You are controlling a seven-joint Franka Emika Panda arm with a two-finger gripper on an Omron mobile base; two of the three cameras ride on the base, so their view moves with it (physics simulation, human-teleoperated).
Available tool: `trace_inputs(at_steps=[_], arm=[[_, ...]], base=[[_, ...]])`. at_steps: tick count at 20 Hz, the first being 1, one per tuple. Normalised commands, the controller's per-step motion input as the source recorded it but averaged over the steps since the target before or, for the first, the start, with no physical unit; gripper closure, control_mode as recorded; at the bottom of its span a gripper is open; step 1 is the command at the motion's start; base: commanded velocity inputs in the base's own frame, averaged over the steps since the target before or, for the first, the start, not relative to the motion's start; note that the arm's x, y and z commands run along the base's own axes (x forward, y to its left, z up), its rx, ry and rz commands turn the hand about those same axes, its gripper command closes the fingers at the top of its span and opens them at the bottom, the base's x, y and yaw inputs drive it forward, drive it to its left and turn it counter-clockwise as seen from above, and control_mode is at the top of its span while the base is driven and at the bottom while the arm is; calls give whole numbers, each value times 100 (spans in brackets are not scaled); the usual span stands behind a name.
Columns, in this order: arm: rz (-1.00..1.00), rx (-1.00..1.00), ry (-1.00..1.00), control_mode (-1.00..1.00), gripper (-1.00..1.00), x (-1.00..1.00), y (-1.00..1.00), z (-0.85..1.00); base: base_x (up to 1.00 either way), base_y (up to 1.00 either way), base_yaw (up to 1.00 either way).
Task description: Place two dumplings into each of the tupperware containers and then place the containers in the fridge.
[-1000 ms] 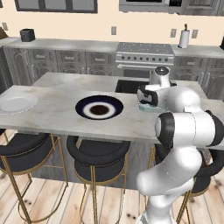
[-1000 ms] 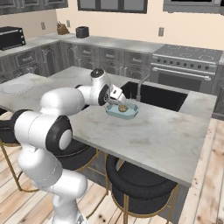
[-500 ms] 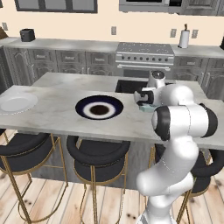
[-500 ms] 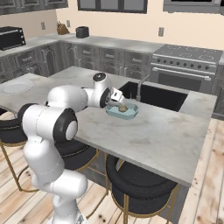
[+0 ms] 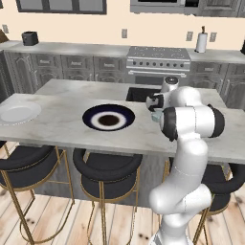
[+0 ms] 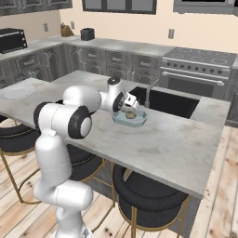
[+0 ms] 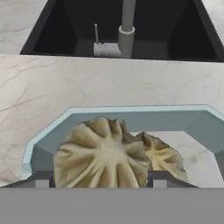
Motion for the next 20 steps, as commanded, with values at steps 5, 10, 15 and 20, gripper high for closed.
trace_inputs(at_steps=[5, 10, 15, 20], arm=[[0, 0, 6, -100, 100, 28, -4, -45], [0, 0, 0, -100, 100, -20, 0, -20], [0, 0, 0, -100, 100, -28, -6, -5], [0, 0, 0, -100, 100, 16, 0, -23]], base=[[0, 0, 0], [0, 0, 0], [0, 0, 0], [0, 0, 0]])
